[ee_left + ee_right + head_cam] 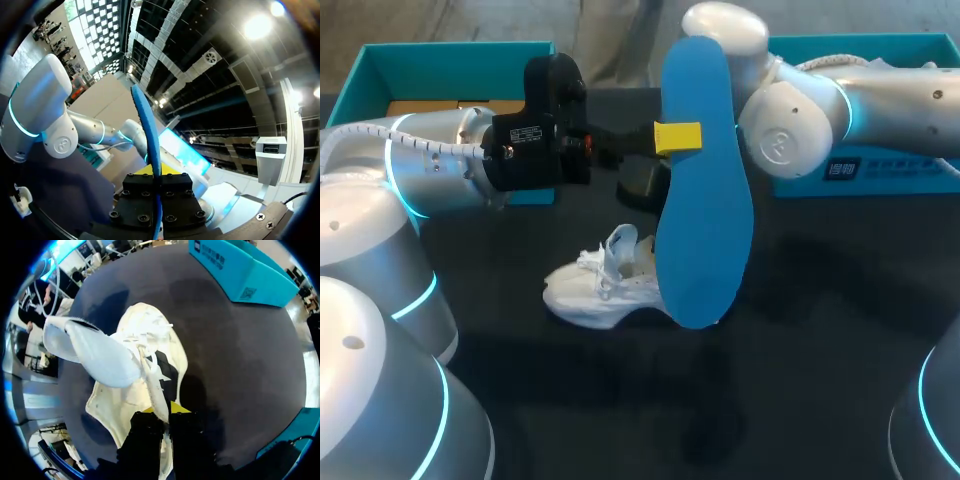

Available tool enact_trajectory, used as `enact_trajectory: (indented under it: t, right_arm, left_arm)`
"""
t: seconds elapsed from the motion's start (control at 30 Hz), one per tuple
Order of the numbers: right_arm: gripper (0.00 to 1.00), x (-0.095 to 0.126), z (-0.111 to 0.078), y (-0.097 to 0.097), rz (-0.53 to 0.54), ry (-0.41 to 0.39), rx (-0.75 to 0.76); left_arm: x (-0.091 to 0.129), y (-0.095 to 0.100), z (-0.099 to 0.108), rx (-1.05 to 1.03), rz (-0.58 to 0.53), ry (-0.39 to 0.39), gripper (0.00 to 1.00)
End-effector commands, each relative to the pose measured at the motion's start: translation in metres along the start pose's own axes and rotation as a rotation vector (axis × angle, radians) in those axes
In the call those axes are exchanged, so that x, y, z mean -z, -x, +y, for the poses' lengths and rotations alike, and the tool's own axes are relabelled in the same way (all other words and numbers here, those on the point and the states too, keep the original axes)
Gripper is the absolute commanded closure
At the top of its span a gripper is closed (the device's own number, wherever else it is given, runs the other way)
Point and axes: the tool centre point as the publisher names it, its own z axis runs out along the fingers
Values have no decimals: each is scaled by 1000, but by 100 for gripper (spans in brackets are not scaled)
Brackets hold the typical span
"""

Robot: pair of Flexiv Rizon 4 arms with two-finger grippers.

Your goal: Take the shoe out of the shoebox, open the shoe tongue, remove and reinsert the insole, then place the shoe into the shoebox

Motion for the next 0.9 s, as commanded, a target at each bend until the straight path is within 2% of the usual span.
enact_trajectory:
  t: [0.03,0.13,0.23,0.47,0.67,0.8,0.9]
  right_arm:
    - [100,21,-6,-10,-15,23,-71]
    - [100,26,-5,-12,23,44,-162]
    - [100,29,-3,-14,38,102,-260]
    - [100,22,3,-25,6,343,-515]
    - [100,13,1,-44,-22,410,-741]
    - [100,14,-1,-52,-30,448,-825]
    - [100,16,-4,-57,-25,445,-884]
  left_arm:
    - [0,0,1,-1,1,-4,100]
    - [0,0,1,-1,1,-4,100]
    - [0,0,1,-1,1,-4,100]
    - [0,0,1,-1,1,-4,100]
    - [0,0,1,-1,1,-4,100]
    - [0,0,1,-1,1,-4,100]
    - [0,0,1,-1,1,-4,100]
